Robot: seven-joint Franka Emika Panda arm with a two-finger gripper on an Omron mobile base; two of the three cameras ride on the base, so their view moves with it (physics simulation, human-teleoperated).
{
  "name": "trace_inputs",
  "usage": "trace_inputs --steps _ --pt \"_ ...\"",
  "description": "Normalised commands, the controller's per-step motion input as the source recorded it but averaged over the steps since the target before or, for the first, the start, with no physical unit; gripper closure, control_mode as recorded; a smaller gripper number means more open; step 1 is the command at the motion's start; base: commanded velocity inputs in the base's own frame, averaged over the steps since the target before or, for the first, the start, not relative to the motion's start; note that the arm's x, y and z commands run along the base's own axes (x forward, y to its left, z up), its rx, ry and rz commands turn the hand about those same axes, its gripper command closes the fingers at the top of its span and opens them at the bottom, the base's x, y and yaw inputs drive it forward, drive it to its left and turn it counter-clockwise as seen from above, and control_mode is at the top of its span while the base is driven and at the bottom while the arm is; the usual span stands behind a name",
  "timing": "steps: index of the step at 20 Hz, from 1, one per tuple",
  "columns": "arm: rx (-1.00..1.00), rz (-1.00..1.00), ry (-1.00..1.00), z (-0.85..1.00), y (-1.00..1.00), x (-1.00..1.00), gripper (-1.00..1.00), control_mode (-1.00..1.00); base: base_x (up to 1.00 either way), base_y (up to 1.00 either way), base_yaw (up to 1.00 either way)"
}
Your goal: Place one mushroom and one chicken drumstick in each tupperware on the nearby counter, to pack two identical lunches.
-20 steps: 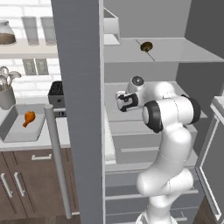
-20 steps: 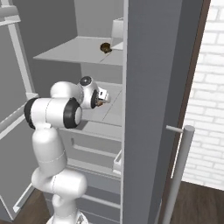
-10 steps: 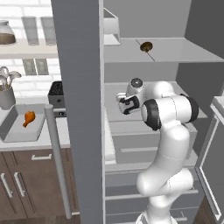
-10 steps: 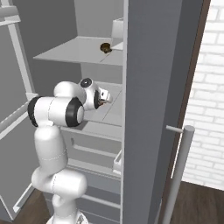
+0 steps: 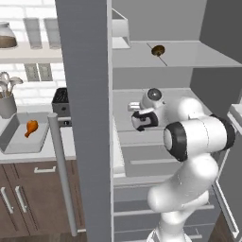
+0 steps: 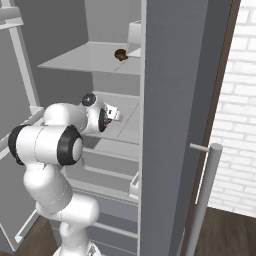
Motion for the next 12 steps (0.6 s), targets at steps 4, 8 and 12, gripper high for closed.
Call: trace_inputs --steps 4,8,12 --pt "0.1 -0.02 -0.01 1.0 -0.07 -1.0 1.0 -1.0 0.0 0.0 0.0" --pt "0.08 0.0 0.0 1.0 -0.22 -1.0 1.0 -1.0 0.0 0.0 0.0" --pt "0.02 -0.02 0.0 0.97 -0.3 -1.0 1.0 -1.0 0.0 0.0 0.0"
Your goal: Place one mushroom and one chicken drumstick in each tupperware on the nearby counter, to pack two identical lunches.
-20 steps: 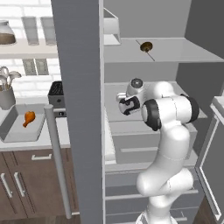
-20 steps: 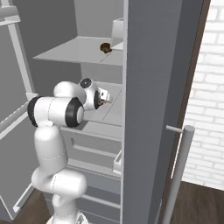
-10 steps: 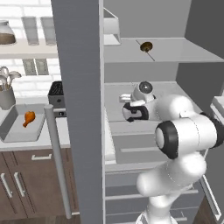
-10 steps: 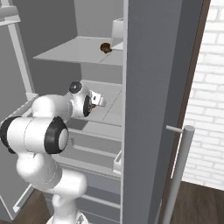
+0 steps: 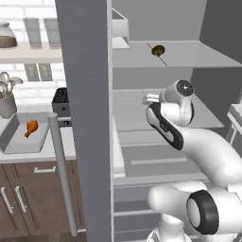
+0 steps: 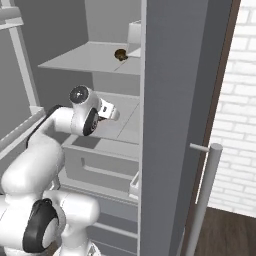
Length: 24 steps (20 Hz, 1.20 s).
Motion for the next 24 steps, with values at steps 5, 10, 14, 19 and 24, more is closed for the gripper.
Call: trace_inputs --steps 5,10,14,19,24 --pt "0.01 -0.1 0.09 0.83 -0.24 -1.0 1.0 -1.0 0.0 0.0 0.0" --pt "0.0 -0.08 0.04 0.29 -0.27 -1.0 1.0 -1.0 0.0 0.0 0.0" --pt "0.0 -0.05 -0.01 -0.01 -0.29 -1.0 1.0 -1.0 0.0 0.0 0.0" --pt "0.0 0.0 0.0 -0.14 -0.01 -0.8 1.0 1.0 -0.2 0.0 0.01" --pt "0.0 0.0 0.0 0.0 0.0 0.0 1.0 1.0 -1.0 0.21 0.16"
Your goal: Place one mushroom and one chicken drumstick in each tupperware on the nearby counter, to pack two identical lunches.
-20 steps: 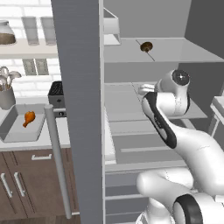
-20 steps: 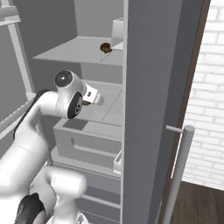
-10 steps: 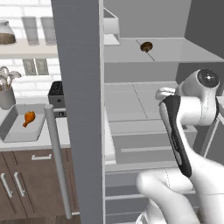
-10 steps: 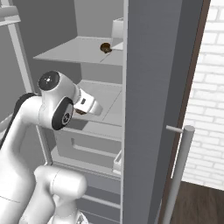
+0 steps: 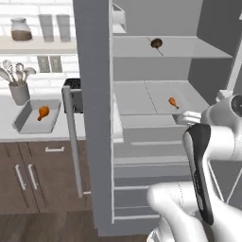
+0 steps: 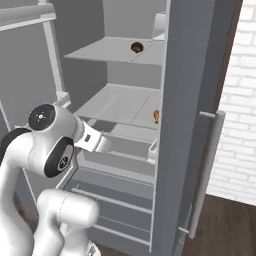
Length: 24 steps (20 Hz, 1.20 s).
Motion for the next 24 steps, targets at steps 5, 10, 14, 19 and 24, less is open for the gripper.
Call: trace_inputs --steps 5,10,14,19,24 --pt "0.0 0.0 0.0 0.0 0.0 0.0 1.0 1.0 -1.0 0.46 0.46" --pt "0.0 0.0 0.0 0.0 0.0 0.0 1.0 1.0 -0.75 0.78 0.65" --pt "0.0 0.0 0.0 0.0 0.0 0.0 1.0 1.0 0.15 1.0 0.5" --pt "0.0 0.0 0.0 0.0 0.0 0.0 1.0 1.0 1.0 0.66 0.15" --pt "0.0 0.0 0.0 0.0 0.0 0.0 1.0 1.0 1.0 -0.57 0.0"
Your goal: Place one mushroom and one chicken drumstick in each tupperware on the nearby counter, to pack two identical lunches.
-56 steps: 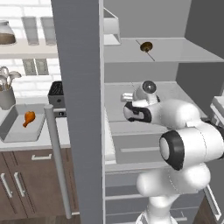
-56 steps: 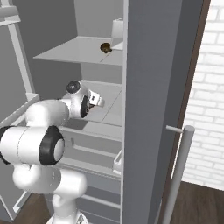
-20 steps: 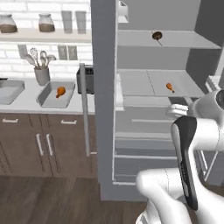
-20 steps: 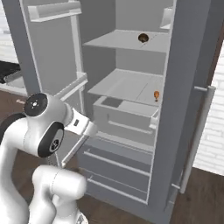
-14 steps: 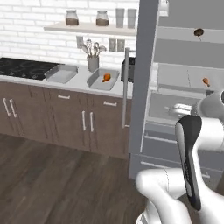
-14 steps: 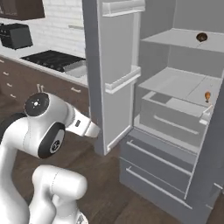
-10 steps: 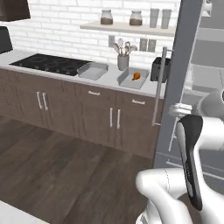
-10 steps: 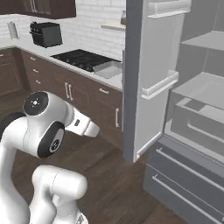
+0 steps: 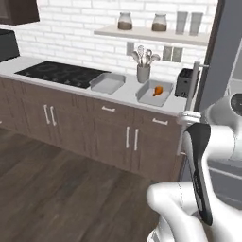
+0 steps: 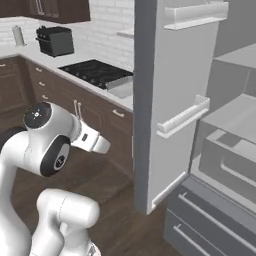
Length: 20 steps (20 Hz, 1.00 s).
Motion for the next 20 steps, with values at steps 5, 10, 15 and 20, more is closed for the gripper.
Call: trace_inputs --steps 5,10,15,20 --pt "0.0 0.0 0.0 0.0 0.0 0.0 1.0 1.0 1.0 0.19 0.01" --pt "0.0 0.0 0.0 0.0 0.0 0.0 1.0 1.0 1.0 1.0 0.0" --pt "0.0 0.0 0.0 0.0 0.0 0.0 1.0 1.0 1.0 0.58 -0.16" --pt "0.0 0.0 0.0 0.0 0.0 0.0 1.0 1.0 1.0 0.6 -0.41"
